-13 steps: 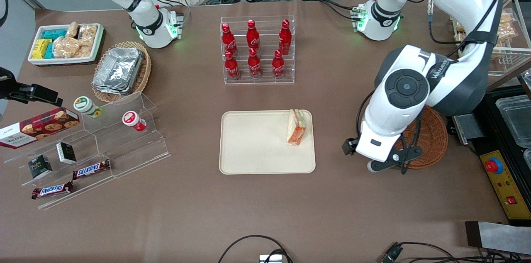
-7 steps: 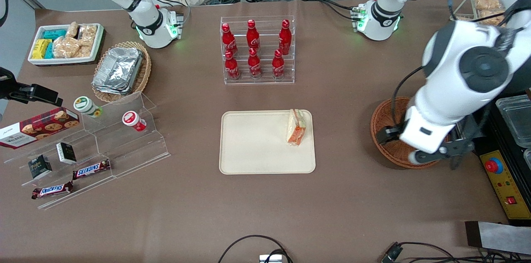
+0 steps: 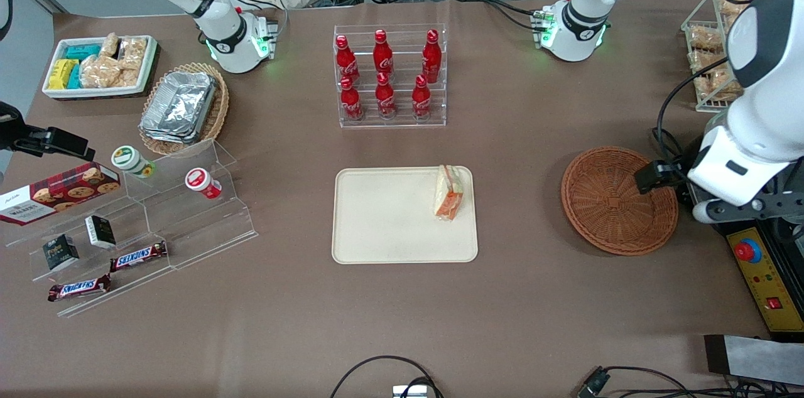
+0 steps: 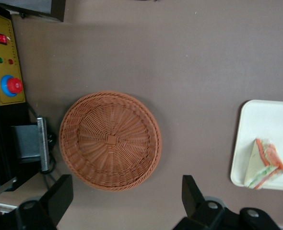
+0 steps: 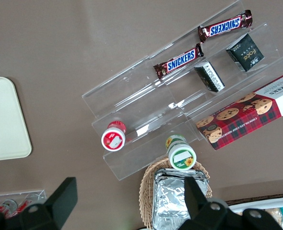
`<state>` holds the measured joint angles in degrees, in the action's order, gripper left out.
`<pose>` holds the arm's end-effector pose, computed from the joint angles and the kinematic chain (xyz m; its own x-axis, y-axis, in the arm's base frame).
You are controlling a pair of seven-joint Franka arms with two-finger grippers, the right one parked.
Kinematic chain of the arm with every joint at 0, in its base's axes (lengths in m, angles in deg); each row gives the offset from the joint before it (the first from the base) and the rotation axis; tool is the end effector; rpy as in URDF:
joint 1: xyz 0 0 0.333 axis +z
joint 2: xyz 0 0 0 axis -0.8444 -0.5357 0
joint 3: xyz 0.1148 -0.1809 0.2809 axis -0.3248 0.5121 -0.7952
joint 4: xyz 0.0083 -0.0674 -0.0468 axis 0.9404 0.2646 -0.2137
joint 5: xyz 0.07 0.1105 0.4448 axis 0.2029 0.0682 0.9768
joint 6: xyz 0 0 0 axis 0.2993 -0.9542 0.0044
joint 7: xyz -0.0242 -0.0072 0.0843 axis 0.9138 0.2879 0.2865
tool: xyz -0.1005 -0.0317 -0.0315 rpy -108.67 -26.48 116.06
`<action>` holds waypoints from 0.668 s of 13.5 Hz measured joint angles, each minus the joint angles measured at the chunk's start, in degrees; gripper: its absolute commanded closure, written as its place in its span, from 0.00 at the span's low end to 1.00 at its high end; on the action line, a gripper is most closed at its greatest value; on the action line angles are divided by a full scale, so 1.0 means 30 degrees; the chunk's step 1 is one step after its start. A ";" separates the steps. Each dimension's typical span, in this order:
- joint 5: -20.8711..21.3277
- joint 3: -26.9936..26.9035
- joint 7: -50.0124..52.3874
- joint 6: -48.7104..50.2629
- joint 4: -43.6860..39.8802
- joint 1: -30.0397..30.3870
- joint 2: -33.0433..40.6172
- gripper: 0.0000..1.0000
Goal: Place sandwich from basket to tray
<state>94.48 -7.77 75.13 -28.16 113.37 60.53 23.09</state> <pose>0.7015 -0.0904 0.6161 0.9978 0.0617 -0.0221 0.0603 -0.9965 -0.0579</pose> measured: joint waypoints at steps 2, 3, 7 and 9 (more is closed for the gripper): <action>-0.0446 -0.0688 -0.1199 0.0562 0.0116 -0.0097 0.0624 0.00; -0.0517 -0.0989 -0.1847 0.0899 0.0184 -0.0119 0.0955 0.00; -0.0540 -0.1724 -0.3652 0.2516 0.0397 -0.0319 0.2230 0.00; -0.0531 -0.2201 -0.4180 0.3336 0.0590 -0.0775 0.2740 0.00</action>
<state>92.88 -14.37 62.59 -18.15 115.14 58.20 31.31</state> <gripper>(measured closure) 0.000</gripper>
